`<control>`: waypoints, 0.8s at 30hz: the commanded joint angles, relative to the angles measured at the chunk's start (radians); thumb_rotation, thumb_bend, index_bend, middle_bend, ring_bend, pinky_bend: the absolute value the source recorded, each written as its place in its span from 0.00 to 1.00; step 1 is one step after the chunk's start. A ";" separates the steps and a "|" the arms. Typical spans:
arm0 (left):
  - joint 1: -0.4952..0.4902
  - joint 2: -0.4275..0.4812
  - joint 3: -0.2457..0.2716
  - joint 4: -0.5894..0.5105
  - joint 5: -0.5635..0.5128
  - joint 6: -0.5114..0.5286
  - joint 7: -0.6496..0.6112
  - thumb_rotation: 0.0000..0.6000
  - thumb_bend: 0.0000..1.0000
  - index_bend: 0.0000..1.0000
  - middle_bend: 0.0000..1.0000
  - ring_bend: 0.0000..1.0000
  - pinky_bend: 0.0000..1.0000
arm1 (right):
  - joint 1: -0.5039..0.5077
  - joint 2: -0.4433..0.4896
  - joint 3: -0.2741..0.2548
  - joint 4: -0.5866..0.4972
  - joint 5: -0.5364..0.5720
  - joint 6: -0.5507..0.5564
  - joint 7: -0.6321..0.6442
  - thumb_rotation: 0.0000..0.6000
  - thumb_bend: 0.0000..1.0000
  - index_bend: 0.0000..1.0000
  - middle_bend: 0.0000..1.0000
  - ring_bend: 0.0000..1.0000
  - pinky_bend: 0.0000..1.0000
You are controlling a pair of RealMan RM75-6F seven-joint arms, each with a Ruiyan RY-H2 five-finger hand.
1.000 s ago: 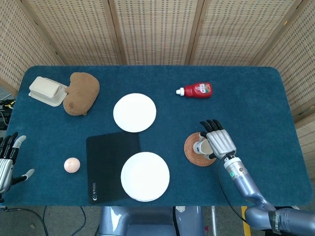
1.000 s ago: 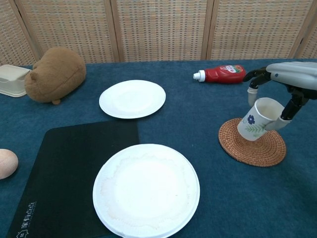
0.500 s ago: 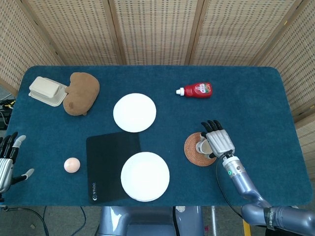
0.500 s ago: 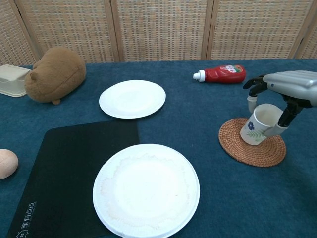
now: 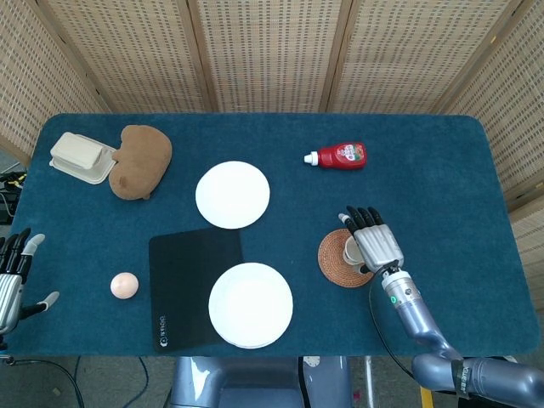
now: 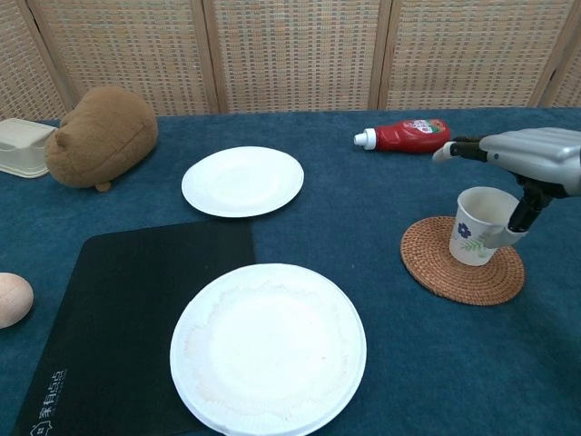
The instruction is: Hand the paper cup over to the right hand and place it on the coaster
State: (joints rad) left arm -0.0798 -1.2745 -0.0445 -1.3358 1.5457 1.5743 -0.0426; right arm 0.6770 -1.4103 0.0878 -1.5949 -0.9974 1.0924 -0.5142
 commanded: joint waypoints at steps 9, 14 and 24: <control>0.003 0.002 0.000 -0.001 0.003 0.006 0.001 1.00 0.06 0.00 0.00 0.00 0.00 | -0.141 0.111 -0.022 -0.048 -0.076 0.167 0.101 1.00 0.02 0.00 0.00 0.00 0.00; 0.006 0.003 0.001 -0.004 0.005 0.012 0.010 1.00 0.06 0.00 0.00 0.00 0.00 | -0.244 0.131 -0.068 -0.017 -0.161 0.271 0.208 1.00 0.02 0.00 0.00 0.00 0.00; 0.008 0.015 0.008 -0.055 0.030 0.028 0.052 1.00 0.06 0.00 0.00 0.00 0.00 | -0.413 0.134 -0.131 0.069 -0.286 0.430 0.332 1.00 0.02 0.00 0.00 0.00 0.00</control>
State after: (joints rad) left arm -0.0727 -1.2622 -0.0371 -1.3824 1.5711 1.5980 0.0036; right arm 0.2917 -1.2768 -0.0303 -1.5442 -1.2579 1.4932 -0.2013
